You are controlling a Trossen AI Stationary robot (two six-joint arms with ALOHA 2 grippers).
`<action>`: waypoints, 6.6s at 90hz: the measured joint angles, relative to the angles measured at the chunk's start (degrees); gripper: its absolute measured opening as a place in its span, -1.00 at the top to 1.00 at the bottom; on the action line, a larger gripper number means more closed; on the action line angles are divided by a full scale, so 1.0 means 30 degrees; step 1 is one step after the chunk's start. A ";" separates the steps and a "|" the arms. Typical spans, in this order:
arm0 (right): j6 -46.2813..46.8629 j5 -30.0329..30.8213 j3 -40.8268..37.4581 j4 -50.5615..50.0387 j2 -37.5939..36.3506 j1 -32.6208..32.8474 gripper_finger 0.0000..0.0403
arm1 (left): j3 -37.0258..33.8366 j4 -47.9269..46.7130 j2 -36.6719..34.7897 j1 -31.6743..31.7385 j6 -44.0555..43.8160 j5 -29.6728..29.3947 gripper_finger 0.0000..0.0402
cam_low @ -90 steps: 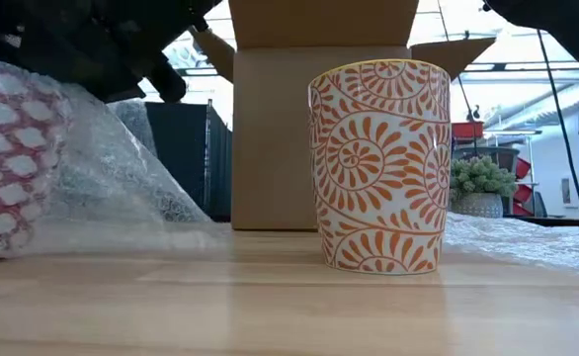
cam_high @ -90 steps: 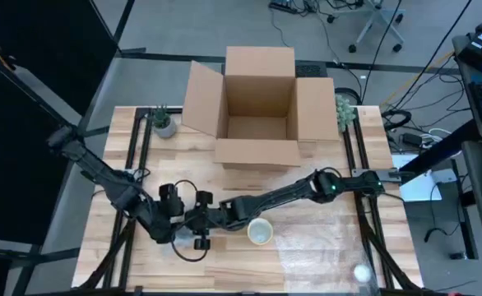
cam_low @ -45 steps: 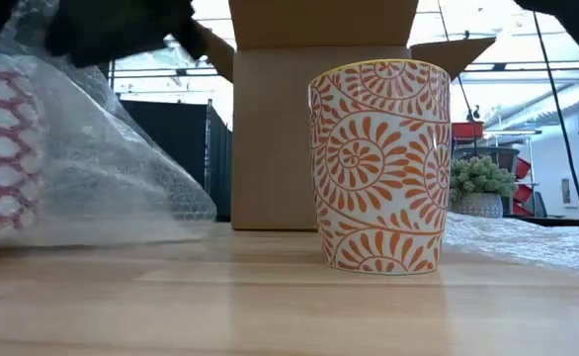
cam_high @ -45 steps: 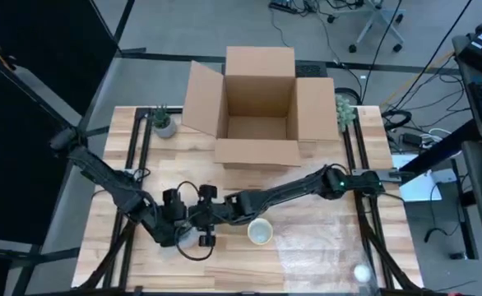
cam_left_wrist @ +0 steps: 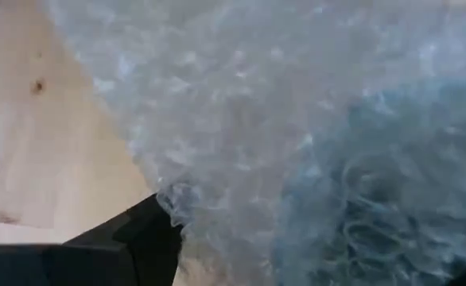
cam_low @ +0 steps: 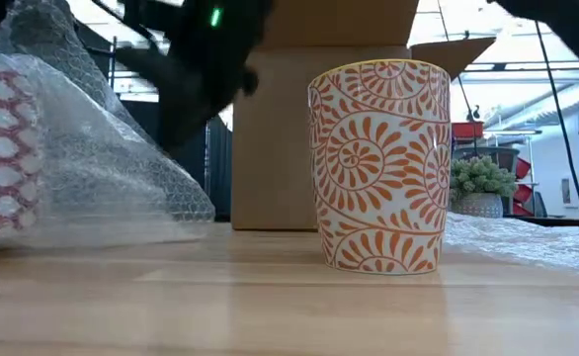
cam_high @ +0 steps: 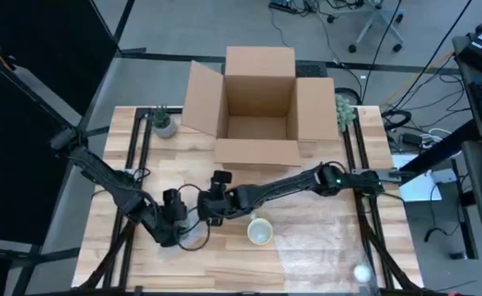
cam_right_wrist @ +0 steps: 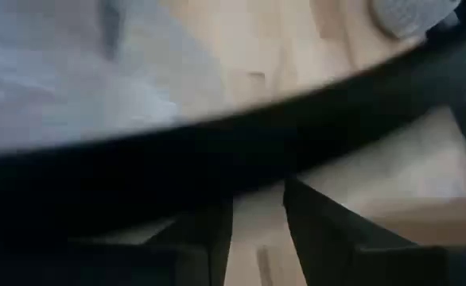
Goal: Wrap mug
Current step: Wrap the red mug with the bubble wrap
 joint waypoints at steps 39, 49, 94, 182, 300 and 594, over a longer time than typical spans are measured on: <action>-0.1104 -0.3287 0.0025 0.5344 -0.0286 0.1599 0.49 | 0.0000 -0.0026 0.0000 0.0036 -0.0054 0.0079 -0.34; -0.1210 -0.3405 0.0018 0.6393 -0.0186 0.1921 0.49 | 0.0000 0.0050 0.0000 0.0029 -0.0164 0.0123 -0.34; 0.0034 -0.3776 0.0076 0.7938 0.1242 0.1955 0.49 | 0.0675 -0.0159 -0.0077 0.0046 -0.0195 0.0175 -0.34; -0.0562 -0.3878 0.0040 0.7751 0.1300 0.1956 0.49 | 0.7838 -1.2544 -0.1720 -0.1344 -0.3270 -0.4173 -0.34; -0.0685 -0.3987 0.0005 0.9545 0.1561 0.1968 0.49 | 0.0465 -0.2229 -0.0947 -0.1960 -0.5162 -0.2032 -0.34; -0.1196 -0.6844 -0.0208 0.8948 0.1417 0.1759 0.81 | 0.3071 -0.3844 -0.2082 -0.1515 -0.3554 -0.0813 -0.34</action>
